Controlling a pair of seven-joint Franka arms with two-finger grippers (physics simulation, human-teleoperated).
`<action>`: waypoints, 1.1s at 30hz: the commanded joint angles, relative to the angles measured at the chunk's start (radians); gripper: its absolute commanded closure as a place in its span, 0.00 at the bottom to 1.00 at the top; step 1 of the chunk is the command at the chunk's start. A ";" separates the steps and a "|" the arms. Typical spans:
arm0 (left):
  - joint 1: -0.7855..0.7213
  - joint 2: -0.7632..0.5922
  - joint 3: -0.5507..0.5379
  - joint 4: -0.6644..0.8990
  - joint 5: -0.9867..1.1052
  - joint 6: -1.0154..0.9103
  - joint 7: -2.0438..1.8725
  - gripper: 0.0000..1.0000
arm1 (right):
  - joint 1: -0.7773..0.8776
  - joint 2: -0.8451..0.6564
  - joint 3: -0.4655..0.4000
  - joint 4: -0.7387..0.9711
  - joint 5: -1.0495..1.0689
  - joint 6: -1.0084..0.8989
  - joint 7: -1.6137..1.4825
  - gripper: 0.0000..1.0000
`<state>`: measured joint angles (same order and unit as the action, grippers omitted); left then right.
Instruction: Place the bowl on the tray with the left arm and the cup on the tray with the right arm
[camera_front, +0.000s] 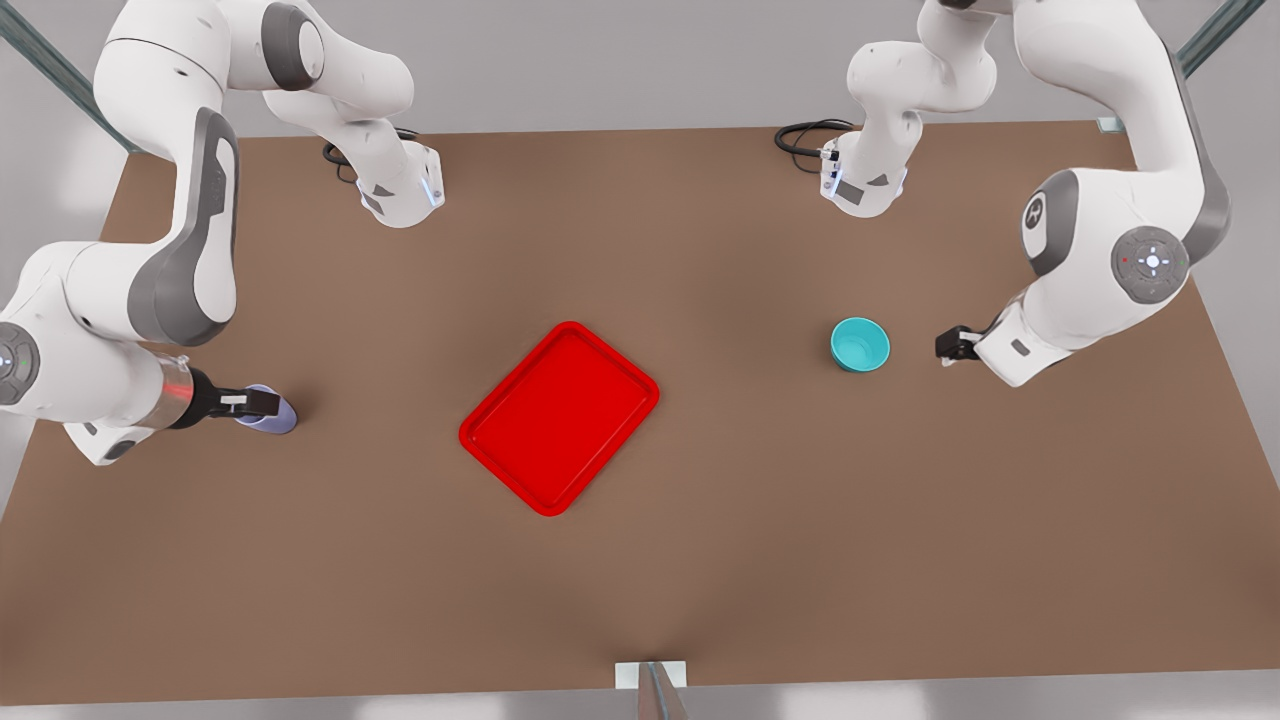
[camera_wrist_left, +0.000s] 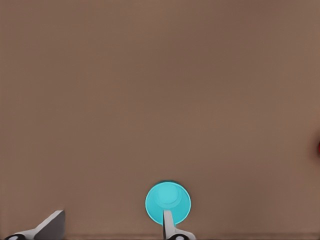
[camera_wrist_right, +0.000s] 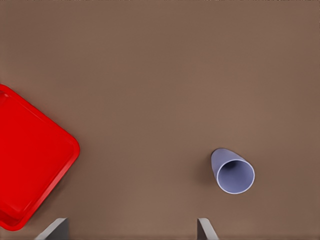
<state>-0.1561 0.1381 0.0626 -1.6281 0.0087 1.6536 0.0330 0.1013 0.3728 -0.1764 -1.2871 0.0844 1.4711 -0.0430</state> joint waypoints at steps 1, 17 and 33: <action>0.001 0.000 -0.001 -0.001 0.001 0.000 0.001 0.00 | 0.000 0.000 0.000 0.000 0.000 0.000 0.000 0.00; 0.122 0.138 0.005 -0.642 -0.331 0.462 0.387 0.00 | 0.000 0.001 0.000 -0.001 0.002 0.000 0.000 0.00; 0.079 0.219 -0.001 -0.598 -0.325 0.453 0.389 0.76 | 0.000 0.000 0.000 -0.001 0.000 -0.002 0.000 0.00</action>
<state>-0.0772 0.3611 0.0614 -2.2220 -0.3187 2.1062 0.4213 0.1016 0.3728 -0.1764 -1.2886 0.0844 1.4696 -0.0430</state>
